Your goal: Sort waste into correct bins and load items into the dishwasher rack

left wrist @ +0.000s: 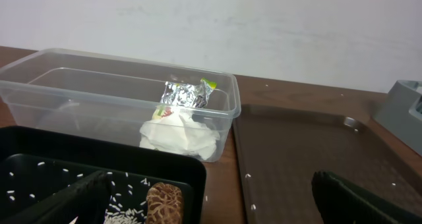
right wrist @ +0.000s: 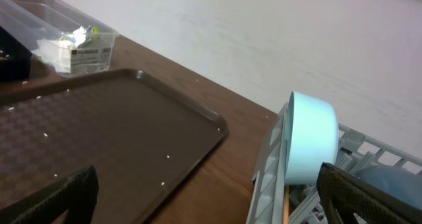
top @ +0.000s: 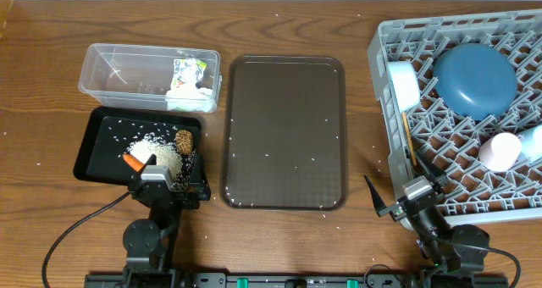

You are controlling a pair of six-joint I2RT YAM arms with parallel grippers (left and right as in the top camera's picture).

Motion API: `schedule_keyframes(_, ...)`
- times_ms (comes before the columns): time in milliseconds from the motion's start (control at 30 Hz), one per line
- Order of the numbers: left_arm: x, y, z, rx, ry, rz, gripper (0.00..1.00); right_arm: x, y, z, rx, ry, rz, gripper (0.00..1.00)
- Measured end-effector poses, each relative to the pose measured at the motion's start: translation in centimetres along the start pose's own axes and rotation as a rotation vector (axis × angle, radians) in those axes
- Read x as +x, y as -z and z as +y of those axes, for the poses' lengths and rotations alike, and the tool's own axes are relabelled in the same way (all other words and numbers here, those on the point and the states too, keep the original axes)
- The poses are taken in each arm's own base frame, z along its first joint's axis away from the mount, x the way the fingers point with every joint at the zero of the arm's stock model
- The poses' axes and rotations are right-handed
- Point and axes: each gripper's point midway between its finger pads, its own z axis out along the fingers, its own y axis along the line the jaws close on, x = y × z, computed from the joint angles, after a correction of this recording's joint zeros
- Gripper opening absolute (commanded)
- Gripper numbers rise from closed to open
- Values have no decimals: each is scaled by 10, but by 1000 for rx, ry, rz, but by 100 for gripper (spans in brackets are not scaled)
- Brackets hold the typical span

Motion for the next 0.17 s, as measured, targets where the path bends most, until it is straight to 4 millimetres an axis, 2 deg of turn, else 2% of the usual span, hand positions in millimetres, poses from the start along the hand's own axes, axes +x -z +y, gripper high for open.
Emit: schedule_keyframes(167,0,0,0,0,0,0,98,0,0,0,0,0,0,99)
